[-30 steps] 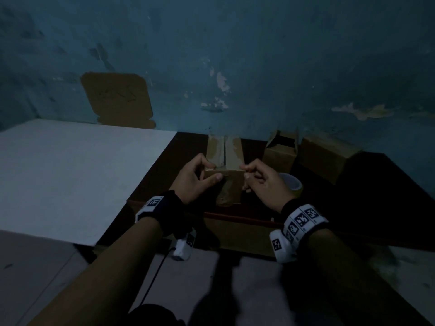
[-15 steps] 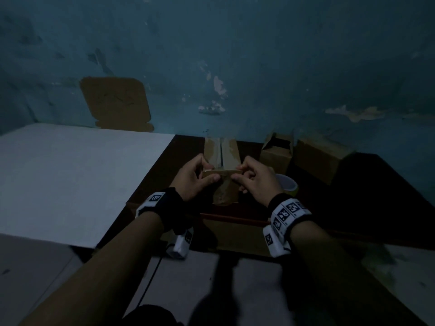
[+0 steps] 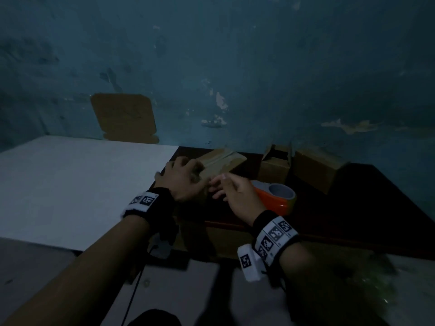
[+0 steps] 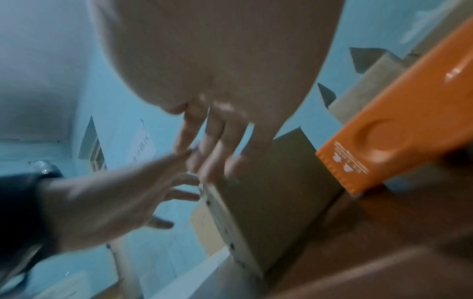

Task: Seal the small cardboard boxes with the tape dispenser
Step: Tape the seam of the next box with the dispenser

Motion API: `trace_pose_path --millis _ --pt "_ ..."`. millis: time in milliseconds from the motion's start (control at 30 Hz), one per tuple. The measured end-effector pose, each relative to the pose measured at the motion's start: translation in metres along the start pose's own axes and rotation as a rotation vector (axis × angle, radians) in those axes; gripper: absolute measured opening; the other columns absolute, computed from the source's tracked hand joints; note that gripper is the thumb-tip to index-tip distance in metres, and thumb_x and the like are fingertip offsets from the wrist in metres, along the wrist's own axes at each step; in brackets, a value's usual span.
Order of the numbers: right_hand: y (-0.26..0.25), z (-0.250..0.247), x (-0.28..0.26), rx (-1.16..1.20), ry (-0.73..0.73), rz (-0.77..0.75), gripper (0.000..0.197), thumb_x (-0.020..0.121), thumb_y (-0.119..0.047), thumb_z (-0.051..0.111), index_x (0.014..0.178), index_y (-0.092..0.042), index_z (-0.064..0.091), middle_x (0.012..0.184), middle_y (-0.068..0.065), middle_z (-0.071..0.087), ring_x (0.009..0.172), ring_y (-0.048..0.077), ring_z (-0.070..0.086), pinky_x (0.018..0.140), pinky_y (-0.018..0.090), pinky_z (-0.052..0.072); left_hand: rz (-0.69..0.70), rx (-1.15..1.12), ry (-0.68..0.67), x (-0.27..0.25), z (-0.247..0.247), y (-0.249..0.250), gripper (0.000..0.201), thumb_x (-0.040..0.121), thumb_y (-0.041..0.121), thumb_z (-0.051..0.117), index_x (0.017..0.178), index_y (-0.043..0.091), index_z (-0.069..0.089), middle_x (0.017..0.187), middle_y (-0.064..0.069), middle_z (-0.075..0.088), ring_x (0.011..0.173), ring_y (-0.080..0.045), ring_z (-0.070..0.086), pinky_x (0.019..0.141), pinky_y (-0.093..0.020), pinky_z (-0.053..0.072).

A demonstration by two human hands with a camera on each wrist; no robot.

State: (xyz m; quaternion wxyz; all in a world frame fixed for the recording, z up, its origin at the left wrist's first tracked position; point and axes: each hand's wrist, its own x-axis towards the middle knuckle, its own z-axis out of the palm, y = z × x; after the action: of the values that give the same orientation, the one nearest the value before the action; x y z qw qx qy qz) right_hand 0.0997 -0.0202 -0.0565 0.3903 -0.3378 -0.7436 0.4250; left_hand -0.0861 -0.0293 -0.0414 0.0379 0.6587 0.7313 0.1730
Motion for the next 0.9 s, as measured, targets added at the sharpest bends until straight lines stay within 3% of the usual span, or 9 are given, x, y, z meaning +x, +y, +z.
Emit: trace_pose_path --millis 100,233,367,433,500,567,633,800,900 --pt "0.004 -0.017 0.011 -0.104 0.237 -0.071 0.03 0.103 -0.022 0.039 0.089 -0.016 0.065 0.077 -0.004 0.062 0.071 0.004 0.058 0.067 0.022 0.045 0.055 0.099 -0.039 -0.003 -0.002 -0.012 0.056 0.074 0.07 0.059 0.123 0.046 0.044 0.148 0.002 0.031 0.133 -0.028 0.032 0.102 -0.059 0.033" --pt "0.015 -0.041 0.026 -0.274 0.384 -0.122 0.021 0.1 -0.02 0.043 0.099 -0.021 0.064 0.101 -0.004 0.058 0.095 0.007 0.055 0.08 0.024 0.041 0.07 0.04 -0.106 0.002 -0.015 -0.035 0.046 0.076 0.06 0.056 0.12 0.052 0.045 0.145 0.002 0.037 0.127 -0.026 0.04 0.098 -0.055 0.042" --pt "0.023 -0.052 0.035 -0.38 0.127 -0.057 0.043 0.096 -0.006 0.04 0.131 -0.027 0.053 0.138 0.001 0.049 0.128 0.014 0.044 0.108 0.029 0.035 0.023 -0.016 -0.221 0.005 -0.034 -0.035 0.075 0.059 0.093 0.042 0.116 0.043 0.047 0.125 0.004 0.053 0.105 -0.02 0.055 0.091 -0.044 0.049" --pt "0.028 -0.049 0.038 -0.575 -0.049 -0.018 0.057 0.094 -0.003 0.043 0.144 -0.032 0.039 0.156 0.004 0.027 0.145 0.021 0.021 0.117 0.032 0.019 -0.001 0.045 -0.207 0.004 -0.033 -0.024 0.082 0.056 0.097 0.04 0.11 0.035 0.046 0.113 0.004 0.056 0.095 -0.02 0.058 0.085 -0.041 0.051" --pt "0.032 -0.043 0.041 -0.728 -0.114 -0.016 0.055 0.095 -0.015 0.052 0.143 -0.037 0.038 0.161 -0.001 0.015 0.148 0.019 0.007 0.119 0.04 0.016 -0.019 0.122 -0.163 0.005 -0.028 -0.011 0.082 0.055 0.097 0.042 0.102 0.029 0.043 0.101 0.002 0.055 0.086 -0.02 0.056 0.079 -0.039 0.05" --pt "0.034 -0.035 0.042 -0.747 -0.086 -0.059 0.044 0.093 -0.028 0.058 0.133 -0.037 0.045 0.158 -0.004 0.023 0.148 0.017 0.01 0.118 0.046 0.02 -0.019 0.152 -0.118 0.006 -0.023 -0.003 0.077 0.057 0.093 0.046 0.097 0.027 0.039 0.093 0.002 0.052 0.08 -0.019 0.053 0.079 -0.04 0.05" --pt "0.035 -0.03 0.042 -0.733 -0.025 -0.139 0.031 0.091 -0.034 0.058 0.122 -0.033 0.051 0.144 -0.006 0.043 0.14 0.016 0.029 0.113 0.046 0.028 0.001 0.149 -0.107 0.01 -0.022 -0.003 0.066 0.064 0.084 0.055 0.096 0.029 0.038 0.092 0.005 0.051 0.08 -0.017 0.05 0.08 -0.04 0.048" --pt "0.017 -0.023 0.037 -0.937 -0.025 -0.21 0.027 0.094 -0.04 0.049 0.119 -0.033 0.054 0.127 -0.008 0.05 0.121 0.016 0.04 0.104 0.039 0.026 0.136 0.245 -0.087 0.018 -0.03 -0.015 0.042 0.08 0.052 0.063 0.12 0.046 0.048 0.133 0.003 0.047 0.12 -0.023 0.042 0.099 -0.049 0.038" --pt "0.006 -0.018 0.036 -0.868 -0.051 -0.226 0.029 0.094 -0.034 0.048 0.122 -0.038 0.052 0.119 -0.013 0.055 0.113 0.01 0.045 0.097 0.037 0.027 0.147 0.311 -0.012 0.017 -0.025 -0.013 0.04 0.089 0.04 0.059 0.127 0.047 0.048 0.13 -0.001 0.044 0.119 -0.026 0.039 0.094 -0.044 0.041"
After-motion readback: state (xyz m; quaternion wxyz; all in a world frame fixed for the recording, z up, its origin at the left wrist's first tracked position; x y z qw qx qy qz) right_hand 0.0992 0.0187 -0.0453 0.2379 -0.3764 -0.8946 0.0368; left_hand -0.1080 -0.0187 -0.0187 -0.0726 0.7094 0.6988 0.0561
